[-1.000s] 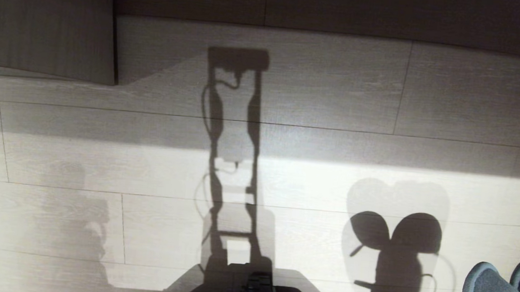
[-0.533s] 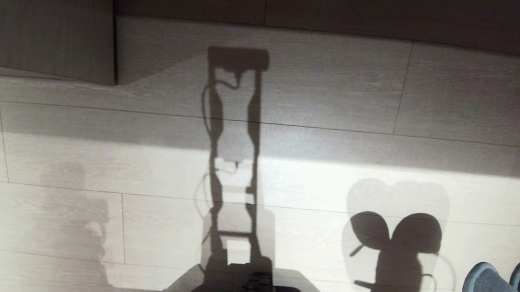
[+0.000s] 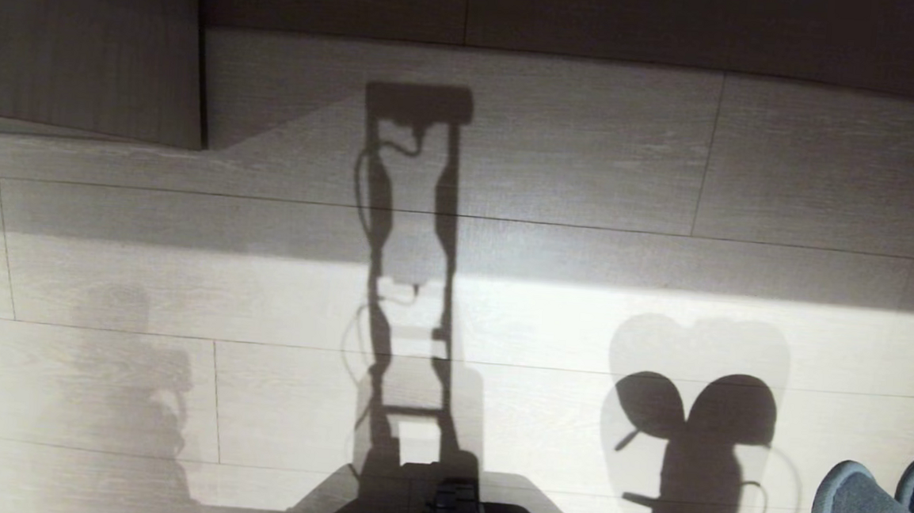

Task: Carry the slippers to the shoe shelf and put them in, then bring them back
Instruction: Place the slippers into the shoe cabinet

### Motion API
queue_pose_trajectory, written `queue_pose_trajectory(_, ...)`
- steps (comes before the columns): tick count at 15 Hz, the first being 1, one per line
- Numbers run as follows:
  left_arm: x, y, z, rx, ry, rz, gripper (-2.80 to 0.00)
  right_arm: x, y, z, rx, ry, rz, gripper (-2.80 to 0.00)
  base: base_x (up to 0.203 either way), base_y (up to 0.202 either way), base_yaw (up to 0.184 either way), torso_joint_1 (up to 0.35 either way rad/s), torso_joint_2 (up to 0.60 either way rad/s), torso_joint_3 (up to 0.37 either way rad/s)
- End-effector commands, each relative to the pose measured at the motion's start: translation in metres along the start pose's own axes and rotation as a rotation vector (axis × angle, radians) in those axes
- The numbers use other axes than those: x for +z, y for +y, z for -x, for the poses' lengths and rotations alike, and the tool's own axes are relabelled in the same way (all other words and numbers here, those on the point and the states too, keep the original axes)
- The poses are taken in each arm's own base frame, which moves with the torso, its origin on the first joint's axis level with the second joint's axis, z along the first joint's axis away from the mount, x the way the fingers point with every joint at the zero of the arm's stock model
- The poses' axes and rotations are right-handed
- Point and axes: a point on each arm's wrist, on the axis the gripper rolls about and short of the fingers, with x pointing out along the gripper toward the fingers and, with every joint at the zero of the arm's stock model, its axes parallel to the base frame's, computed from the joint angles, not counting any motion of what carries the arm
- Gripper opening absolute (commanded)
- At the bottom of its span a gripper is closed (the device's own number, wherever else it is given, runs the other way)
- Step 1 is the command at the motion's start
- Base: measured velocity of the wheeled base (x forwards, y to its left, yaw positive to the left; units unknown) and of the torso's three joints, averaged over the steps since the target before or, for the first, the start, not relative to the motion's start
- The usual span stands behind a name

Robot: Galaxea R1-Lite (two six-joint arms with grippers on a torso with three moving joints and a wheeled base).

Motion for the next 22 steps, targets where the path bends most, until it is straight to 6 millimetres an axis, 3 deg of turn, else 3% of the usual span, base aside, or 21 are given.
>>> queue_pose_trajectory(1, 0.0001, 0.0, 0.0, 0.0, -0.001, 0.001, -2.8, 0.0001, 0.0, -0.0002, 0.001, 0.002, 0.001, -2.8, 0.0, 0.0, 0.0, 0.0, 0.0, 0.0)
queue_pose_trajectory(22, 0.0001, 0.0, 0.0, 0.0, 0.0, 0.001, -2.8, -0.0004, 0.0, -0.0003, 0.001, 0.004, 0.001, -2.8, 0.0, 0.0, 0.0, 0.005, 0.0, 0.187)
